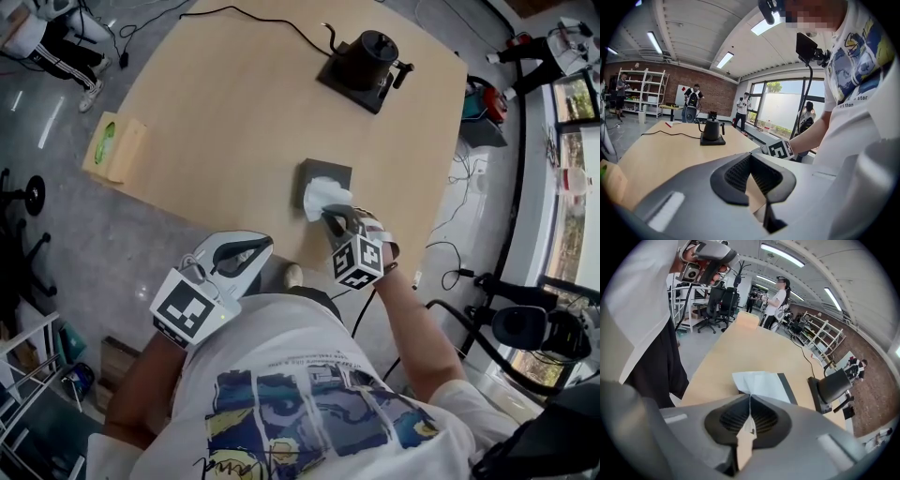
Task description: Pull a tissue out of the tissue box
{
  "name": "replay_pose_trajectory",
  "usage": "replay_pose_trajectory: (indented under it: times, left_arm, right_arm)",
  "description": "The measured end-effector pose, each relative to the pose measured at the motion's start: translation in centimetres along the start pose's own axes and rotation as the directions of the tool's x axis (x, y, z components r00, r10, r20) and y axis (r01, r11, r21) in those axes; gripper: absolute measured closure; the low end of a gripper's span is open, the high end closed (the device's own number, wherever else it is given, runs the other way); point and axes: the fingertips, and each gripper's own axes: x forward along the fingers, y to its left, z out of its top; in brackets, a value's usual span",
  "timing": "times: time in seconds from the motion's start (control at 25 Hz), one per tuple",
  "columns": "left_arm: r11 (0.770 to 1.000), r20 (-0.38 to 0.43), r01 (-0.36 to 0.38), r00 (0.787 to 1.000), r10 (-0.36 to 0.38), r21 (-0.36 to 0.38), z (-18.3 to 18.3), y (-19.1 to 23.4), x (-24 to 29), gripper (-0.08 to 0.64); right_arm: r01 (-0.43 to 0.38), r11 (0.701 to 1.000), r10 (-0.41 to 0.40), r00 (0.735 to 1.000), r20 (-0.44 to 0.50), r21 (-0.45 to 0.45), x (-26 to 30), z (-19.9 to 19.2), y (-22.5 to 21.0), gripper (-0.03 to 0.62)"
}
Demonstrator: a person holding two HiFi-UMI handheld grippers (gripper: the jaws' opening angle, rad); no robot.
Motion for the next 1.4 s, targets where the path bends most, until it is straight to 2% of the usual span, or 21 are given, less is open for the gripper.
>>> replay_pose_trajectory:
  times: [0.48,0.64,0.8,1.04,1.4]
  left_arm:
    - [0.999,0.0,0.029,1.0,-0.029,0.023,0.7,-0.3,0.4,0.554]
    - [0.998,0.005,0.043,0.999,-0.044,0.053,0.9,-0.5,0.8,0.553]
    - [0.998,0.007,0.058,0.998,-0.058,0.038,1.5,-1.1,1.1,0.554]
    - [0.995,0.005,0.077,0.997,-0.078,0.069,1.4,-1.7,1.6,0.554]
    - [0.992,0.006,0.101,0.995,-0.101,0.073,2.1,-3.4,2.1,0.554]
  right_arm:
    - [-0.005,0.998,0.004,1.0,0.017,0.06,-1.9,1.0,-0.5,0.584]
    - [0.015,0.997,-0.016,1.0,0.02,0.079,-2.9,1.1,-1.1,0.586]
    - [0.038,0.993,-0.042,0.999,0.03,0.112,-4.0,1.4,-1.8,0.586]
    - [0.079,0.986,-0.086,0.995,0.044,0.146,-6.0,2.1,-3.0,0.586]
    - [0.128,0.975,-0.143,0.987,0.073,0.183,-8.8,2.8,-4.7,0.586]
